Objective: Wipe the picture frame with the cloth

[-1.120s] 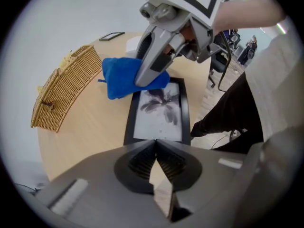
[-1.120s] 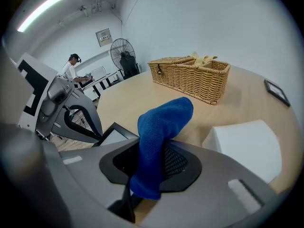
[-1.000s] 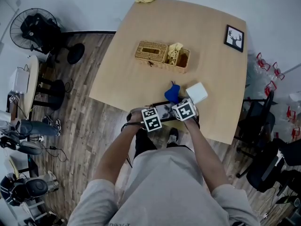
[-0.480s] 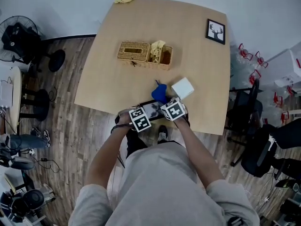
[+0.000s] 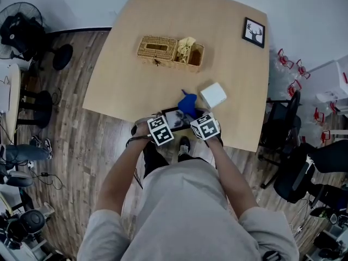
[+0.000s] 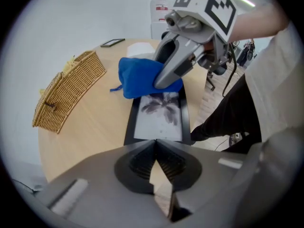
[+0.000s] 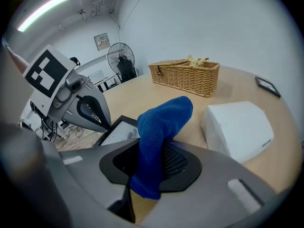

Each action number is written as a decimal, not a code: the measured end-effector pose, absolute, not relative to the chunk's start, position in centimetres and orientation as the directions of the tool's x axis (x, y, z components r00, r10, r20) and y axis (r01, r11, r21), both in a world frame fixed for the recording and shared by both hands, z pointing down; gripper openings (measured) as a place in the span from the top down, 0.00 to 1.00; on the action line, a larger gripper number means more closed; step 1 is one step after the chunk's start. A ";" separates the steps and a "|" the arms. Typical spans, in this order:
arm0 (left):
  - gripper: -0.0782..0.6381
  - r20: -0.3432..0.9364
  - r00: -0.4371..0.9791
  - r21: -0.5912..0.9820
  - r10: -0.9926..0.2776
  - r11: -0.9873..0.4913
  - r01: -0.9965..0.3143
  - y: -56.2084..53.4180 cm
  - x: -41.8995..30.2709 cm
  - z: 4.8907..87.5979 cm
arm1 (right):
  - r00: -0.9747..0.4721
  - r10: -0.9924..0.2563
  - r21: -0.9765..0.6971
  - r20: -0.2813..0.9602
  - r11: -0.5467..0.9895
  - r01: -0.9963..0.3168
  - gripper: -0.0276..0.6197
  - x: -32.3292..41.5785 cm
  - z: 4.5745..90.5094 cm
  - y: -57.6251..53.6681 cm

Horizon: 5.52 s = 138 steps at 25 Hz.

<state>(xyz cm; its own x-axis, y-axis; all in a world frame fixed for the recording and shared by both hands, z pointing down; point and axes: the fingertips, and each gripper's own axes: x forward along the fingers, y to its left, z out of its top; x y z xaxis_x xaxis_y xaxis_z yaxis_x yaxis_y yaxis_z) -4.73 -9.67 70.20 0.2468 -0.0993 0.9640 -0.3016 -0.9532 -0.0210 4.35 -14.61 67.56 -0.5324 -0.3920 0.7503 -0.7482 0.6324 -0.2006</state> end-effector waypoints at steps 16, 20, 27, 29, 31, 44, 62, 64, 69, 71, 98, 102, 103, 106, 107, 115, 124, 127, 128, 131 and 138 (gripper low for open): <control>0.82 0.955 0.274 -0.017 -0.111 -0.946 -0.324 -9.6 -4.8 70.1 | -0.542 -0.415 -0.225 0.731 0.604 -0.765 0.80 5.2 67.6 -11.8; 0.82 0.954 0.277 -0.016 -0.112 -0.944 -0.329 -9.6 -4.8 70.0 | -0.546 -0.416 -0.204 0.728 0.628 -0.751 0.80 5.2 67.4 -11.3; 0.82 0.951 0.287 -0.012 -0.116 -0.941 -0.340 -9.8 -4.9 70.0 | -0.541 -0.470 -0.072 0.698 0.705 -0.705 0.80 4.8 67.6 -9.8; 0.82 0.950 0.288 -0.013 -0.117 -0.940 -0.340 -9.7 -4.9 70.0 | -0.539 -0.471 -0.040 0.698 0.726 -0.686 0.80 4.8 67.3 -9.3; 0.82 0.949 0.291 -0.012 -0.118 -0.940 -0.342 -9.7 -5.0 70.0 | -0.546 -0.449 -0.038 0.707 0.747 -0.664 0.80 4.7 67.5 -8.4; 0.82 0.947 0.300 -0.003 -0.113 -0.938 -0.346 -9.7 -4.8 69.9 | -0.587 -0.359 -0.157 0.726 0.744 -0.649 0.80 3.7 68.3 -7.2; 0.82 0.932 0.341 0.029 -0.121 -0.915 -0.403 -9.7 -4.9 69.7 | -0.569 -0.346 -0.145 0.746 0.750 -0.646 0.79 2.5 68.7 -9.0; 0.82 0.930 0.345 0.031 -0.124 -0.911 -0.411 -9.8 -4.9 69.6 | -0.566 -0.347 -0.142 0.748 0.749 -0.647 0.79 2.5 68.7 -9.4; 0.82 0.929 0.349 0.037 -0.121 -0.909 -0.415 -9.8 -4.9 69.6 | -0.556 -0.344 -0.131 0.757 0.753 -0.645 0.79 2.3 68.9 -10.3; 0.82 0.929 0.350 0.038 -0.121 -0.909 -0.416 -9.9 -5.0 69.7 | -0.555 -0.343 -0.132 0.758 0.753 -0.645 0.79 2.2 69.0 -10.6; 0.82 0.919 0.372 0.059 -0.133 -0.885 -0.461 -10.0 -4.5 69.3 | -0.520 -0.379 -0.062 0.766 0.761 -0.646 0.79 1.0 68.0 -15.8; 0.82 0.916 0.376 0.058 -0.141 -0.880 -0.471 -10.0 -4.5 69.3 | -0.515 -0.413 -0.042 0.751 0.749 -0.662 0.79 1.1 67.7 -16.6; 0.82 0.916 0.376 0.058 -0.141 -0.880 -0.471 -10.0 -4.5 69.3 | -0.513 -0.420 -0.040 0.749 0.744 -0.667 0.79 1.1 67.6 -16.9; 0.82 0.916 0.376 0.059 -0.141 -0.879 -0.473 -9.9 -4.5 69.3 | -0.510 -0.422 -0.042 0.749 0.738 -0.673 0.79 1.0 67.5 -17.5; 0.82 0.916 0.376 0.059 -0.140 -0.879 -0.474 -9.9 -4.5 69.3 | -0.509 -0.423 -0.041 0.750 0.738 -0.674 0.79 0.9 67.5 -17.7; 0.82 0.915 0.380 0.065 -0.138 -0.877 -0.476 -10.0 -4.6 69.4 | -0.515 -0.411 -0.046 0.752 0.748 -0.662 0.79 -0.9 67.8 -17.6; 0.82 0.914 0.381 0.066 -0.139 -0.876 -0.478 -10.1 -4.6 69.3 | -0.535 -0.394 -0.076 0.747 0.749 -0.658 0.79 -2.3 67.8 -17.2; 0.82 0.914 0.381 0.065 -0.140 -0.876 -0.478 -10.1 -4.6 69.3 | -0.540 -0.395 -0.096 0.743 0.736 -0.670 0.79 -2.6 67.8 -17.1; 0.82 0.914 0.380 0.065 -0.140 -0.876 -0.478 -10.1 -4.6 69.3 | -0.543 -0.394 -0.103 0.742 0.734 -0.672 0.79 -2.9 67.8 -17.1; 0.82 0.916 0.376 0.063 -0.138 -0.877 -0.477 -10.0 -4.6 69.3 | -0.557 -0.377 -0.119 0.740 0.742 -0.660 0.79 -3.8 67.8 -16.6; 0.82 0.916 0.374 0.058 -0.145 -0.875 -0.481 -10.1 -4.6 69.4 | -0.574 -0.364 -0.113 0.734 0.768 -0.630 0.79 -4.0 68.1 -15.5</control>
